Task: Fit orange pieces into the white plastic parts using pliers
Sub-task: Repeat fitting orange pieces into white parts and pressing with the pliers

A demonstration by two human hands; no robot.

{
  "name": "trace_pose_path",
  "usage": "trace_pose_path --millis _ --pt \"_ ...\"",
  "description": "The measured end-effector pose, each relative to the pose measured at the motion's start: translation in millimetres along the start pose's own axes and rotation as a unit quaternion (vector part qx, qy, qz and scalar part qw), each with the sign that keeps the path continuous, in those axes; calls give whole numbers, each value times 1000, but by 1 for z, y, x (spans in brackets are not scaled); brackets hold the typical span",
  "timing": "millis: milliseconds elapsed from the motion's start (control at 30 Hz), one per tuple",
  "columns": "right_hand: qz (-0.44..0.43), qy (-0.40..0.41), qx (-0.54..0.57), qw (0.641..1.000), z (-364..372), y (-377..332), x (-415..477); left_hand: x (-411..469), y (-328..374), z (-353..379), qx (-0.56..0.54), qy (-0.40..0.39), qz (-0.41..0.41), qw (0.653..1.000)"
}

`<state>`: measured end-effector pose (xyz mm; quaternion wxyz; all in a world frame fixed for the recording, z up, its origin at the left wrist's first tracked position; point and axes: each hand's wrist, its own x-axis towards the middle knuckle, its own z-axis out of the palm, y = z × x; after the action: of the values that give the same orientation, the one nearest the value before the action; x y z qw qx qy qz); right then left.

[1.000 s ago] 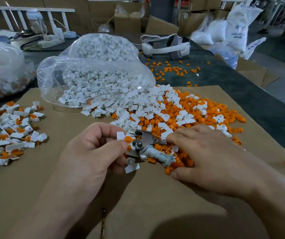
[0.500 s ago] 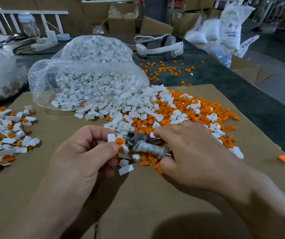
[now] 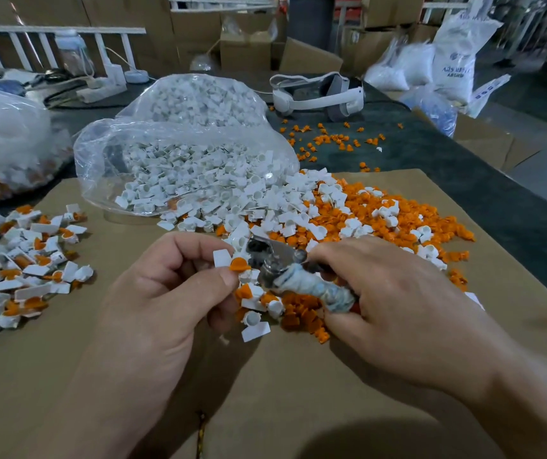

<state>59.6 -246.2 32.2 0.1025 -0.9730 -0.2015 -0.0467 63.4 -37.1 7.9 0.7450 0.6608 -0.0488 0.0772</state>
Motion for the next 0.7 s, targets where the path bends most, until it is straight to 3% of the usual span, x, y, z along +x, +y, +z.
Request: trace_pose_path --millis 700 --pt "-28 -9 27 999 -3 -4 0 0 -1 -9 80 -19 45 996"
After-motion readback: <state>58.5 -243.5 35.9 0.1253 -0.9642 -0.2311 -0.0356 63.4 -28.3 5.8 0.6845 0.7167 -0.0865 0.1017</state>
